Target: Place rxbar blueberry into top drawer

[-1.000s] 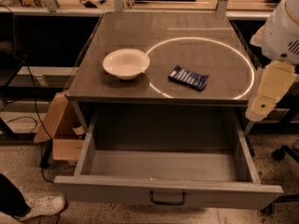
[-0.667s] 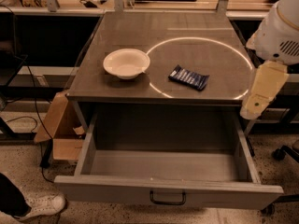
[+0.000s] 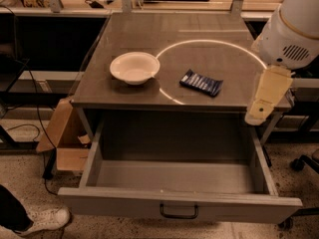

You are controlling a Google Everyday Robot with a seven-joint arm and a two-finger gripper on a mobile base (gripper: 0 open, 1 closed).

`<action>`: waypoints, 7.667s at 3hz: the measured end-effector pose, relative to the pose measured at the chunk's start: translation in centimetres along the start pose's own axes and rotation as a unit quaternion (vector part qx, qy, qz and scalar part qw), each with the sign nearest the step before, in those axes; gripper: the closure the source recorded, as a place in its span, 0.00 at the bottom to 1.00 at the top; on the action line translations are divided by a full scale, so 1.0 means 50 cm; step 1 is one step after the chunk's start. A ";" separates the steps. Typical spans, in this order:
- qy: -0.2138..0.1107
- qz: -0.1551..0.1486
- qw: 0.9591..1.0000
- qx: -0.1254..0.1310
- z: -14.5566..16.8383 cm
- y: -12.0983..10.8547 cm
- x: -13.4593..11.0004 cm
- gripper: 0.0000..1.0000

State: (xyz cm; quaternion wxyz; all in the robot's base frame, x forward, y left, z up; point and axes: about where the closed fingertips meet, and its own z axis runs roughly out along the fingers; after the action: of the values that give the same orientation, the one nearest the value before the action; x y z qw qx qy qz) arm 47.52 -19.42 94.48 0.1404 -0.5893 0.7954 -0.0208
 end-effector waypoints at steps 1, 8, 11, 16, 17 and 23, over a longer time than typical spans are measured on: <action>0.000 -0.006 1.000 0.003 0.058 -0.036 -0.085 0.00; 0.031 0.050 0.997 -0.050 0.245 -0.150 -0.142 0.00; 0.037 0.079 0.995 -0.048 0.300 -0.216 -0.124 0.00; 0.031 0.078 0.993 -0.087 0.344 -0.224 -0.119 0.00; 0.034 0.084 0.991 -0.095 0.360 -0.218 -0.101 0.00; 0.034 0.084 0.991 -0.095 0.345 -0.221 -0.104 1.00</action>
Offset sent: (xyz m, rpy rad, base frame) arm 0.0479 0.0521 -0.0203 -0.0066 -0.0067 0.0084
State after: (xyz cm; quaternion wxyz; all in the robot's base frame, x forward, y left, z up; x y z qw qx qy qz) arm 63.47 -15.59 81.15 0.0581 -0.5300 0.8447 0.0468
